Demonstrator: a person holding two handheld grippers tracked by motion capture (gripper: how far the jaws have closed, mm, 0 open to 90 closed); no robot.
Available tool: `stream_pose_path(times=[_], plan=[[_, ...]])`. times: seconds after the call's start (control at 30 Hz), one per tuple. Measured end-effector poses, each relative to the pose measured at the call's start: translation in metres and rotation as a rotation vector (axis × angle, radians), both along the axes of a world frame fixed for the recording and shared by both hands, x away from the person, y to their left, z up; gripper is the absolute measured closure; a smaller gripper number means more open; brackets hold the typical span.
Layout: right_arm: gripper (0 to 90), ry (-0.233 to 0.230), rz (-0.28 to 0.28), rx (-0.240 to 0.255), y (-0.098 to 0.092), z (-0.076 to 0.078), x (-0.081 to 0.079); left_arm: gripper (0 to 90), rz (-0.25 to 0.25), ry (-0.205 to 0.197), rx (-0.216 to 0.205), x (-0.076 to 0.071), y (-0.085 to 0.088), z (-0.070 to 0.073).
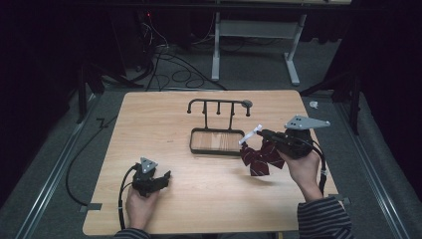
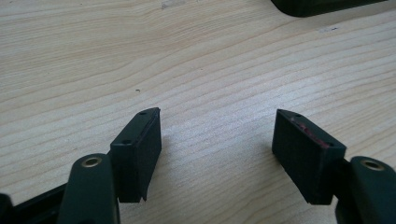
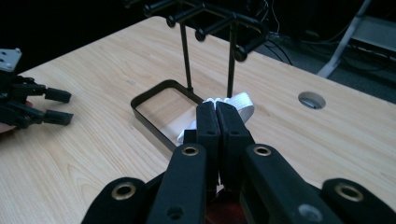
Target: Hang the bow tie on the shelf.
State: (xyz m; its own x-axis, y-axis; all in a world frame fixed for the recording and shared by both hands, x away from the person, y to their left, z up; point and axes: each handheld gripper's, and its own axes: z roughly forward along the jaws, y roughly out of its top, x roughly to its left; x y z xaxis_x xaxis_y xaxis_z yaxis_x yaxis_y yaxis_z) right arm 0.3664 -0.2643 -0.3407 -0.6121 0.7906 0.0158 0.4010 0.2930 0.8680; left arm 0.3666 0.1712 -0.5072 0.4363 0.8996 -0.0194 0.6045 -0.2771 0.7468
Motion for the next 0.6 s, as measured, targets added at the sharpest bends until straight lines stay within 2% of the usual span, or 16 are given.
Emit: stream_pose_path(times=[0.27, 0.6], plan=[[90.0, -0.002, 0.054, 0.005, 0.015, 0.008, 0.006, 33.3, -0.001, 0.002, -0.001, 0.0, 0.0, 0.0], [90.0, 0.007, 0.086, 0.008, 0.03, 0.011, 0.016, 33.2, -0.001, 0.002, -0.002, 0.0, 0.0, 0.0]])
